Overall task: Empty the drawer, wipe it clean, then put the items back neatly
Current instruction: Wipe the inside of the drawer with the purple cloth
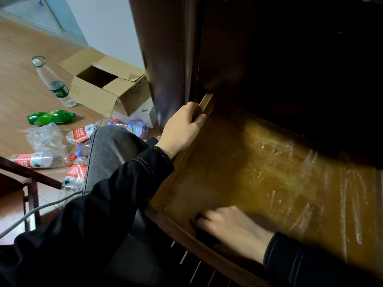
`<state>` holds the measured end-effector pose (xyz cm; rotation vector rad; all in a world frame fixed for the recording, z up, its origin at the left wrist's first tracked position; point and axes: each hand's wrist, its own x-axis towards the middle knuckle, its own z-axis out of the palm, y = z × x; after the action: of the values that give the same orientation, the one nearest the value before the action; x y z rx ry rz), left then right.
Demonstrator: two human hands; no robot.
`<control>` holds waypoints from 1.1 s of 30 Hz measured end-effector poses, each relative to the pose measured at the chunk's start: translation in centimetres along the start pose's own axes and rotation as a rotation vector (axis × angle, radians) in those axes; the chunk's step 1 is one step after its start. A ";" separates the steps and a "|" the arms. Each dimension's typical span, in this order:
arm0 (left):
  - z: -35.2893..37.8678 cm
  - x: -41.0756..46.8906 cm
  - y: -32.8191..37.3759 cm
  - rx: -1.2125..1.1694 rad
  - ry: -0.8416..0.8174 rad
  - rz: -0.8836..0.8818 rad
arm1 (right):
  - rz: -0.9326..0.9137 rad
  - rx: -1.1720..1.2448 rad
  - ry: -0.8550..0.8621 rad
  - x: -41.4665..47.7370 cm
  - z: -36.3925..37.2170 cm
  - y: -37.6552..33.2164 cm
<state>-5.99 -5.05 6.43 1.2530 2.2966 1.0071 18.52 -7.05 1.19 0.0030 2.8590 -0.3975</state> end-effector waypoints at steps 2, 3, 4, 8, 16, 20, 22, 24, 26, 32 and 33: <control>0.0 0.0 0.0 -0.005 0.003 -0.001 | 0.051 0.024 -0.012 0.6 -0.9 1.0; 0.0 0.0 0.0 -0.006 0.004 -0.002 | 0.121 0.044 0.036 1.0 -1.3 2.1; 0.0 0.0 0.0 -0.006 0.006 -0.003 | 0.192 0.053 0.110 1.3 -1.8 3.0; -0.1 0.0 0.1 -0.007 -0.003 0.006 | 0.173 -0.002 0.131 1.4 -1.7 2.2; 0.0 0.0 -0.1 -0.005 0.002 0.013 | 0.215 0.042 0.135 1.3 -1.3 2.8; 0.1 0.0 -0.1 0.053 0.027 0.064 | 0.156 -0.006 0.115 1.1 -1.4 1.6; 0.2 -0.2 -0.1 0.111 0.076 0.121 | 0.053 0.005 0.037 0.1 -0.8 0.1; 0.3 -0.5 0.1 0.216 0.142 0.193 | 0.024 0.018 0.000 -0.6 -0.4 0.3; 0.2 -0.7 0.5 0.376 0.200 0.285 | 0.119 0.003 0.022 -0.4 -1.0 2.3; 1.0 -2.0 3.2 0.755 -0.040 0.649 | 0.687 -0.066 0.258 0.4 -2.8 7.7; 1.7 -2.0 3.8 0.779 -0.180 0.661 | 0.688 -0.101 0.231 0.5 -2.3 7.0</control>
<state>-1.64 -4.67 7.89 2.3882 2.2211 0.0735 17.76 0.30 1.34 1.0344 2.8503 -0.1103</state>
